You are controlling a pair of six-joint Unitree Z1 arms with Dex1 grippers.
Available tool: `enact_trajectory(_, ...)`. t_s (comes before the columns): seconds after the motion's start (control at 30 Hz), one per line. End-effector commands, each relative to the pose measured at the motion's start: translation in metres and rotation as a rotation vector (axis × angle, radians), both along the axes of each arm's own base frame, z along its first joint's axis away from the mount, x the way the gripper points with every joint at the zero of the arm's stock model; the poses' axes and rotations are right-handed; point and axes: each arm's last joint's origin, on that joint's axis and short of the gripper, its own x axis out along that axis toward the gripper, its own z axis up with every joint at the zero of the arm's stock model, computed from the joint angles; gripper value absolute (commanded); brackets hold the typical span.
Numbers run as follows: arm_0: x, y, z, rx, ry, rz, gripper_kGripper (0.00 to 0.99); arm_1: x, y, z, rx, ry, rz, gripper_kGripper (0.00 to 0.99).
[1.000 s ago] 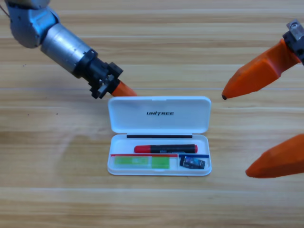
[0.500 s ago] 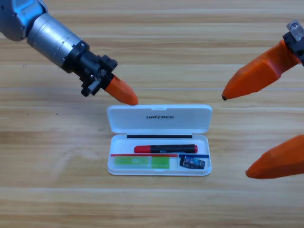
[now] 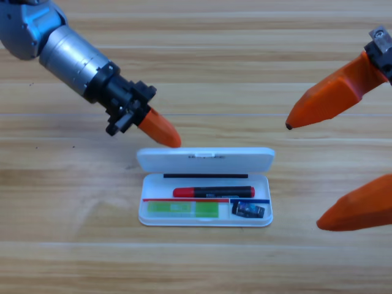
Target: Clean up eraser and pencils
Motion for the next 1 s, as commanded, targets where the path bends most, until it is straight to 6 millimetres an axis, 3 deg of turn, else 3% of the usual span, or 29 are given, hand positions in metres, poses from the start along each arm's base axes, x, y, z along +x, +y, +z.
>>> enact_trajectory(0.03, -0.008, -0.009, -0.040, 0.027, 0.087, -0.041, 0.000, 0.000, -0.008, -0.003, 0.016, 0.012, -0.011, 0.943)
enact_trajectory(0.33, -0.005, -0.011, -0.070, 0.035, 0.122, -0.059, 0.000, 0.000, -0.008, -0.003, 0.018, 0.014, -0.009, 0.943)
enact_trajectory(0.63, -0.005, -0.020, -0.069, 0.034, 0.121, -0.068, 0.000, 0.000, -0.008, -0.003, 0.020, 0.019, -0.008, 0.943)
enact_trajectory(1.0, -0.013, -0.036, -0.081, 0.042, 0.135, -0.112, 0.000, 0.000, -0.008, -0.003, 0.023, 0.024, -0.005, 0.943)
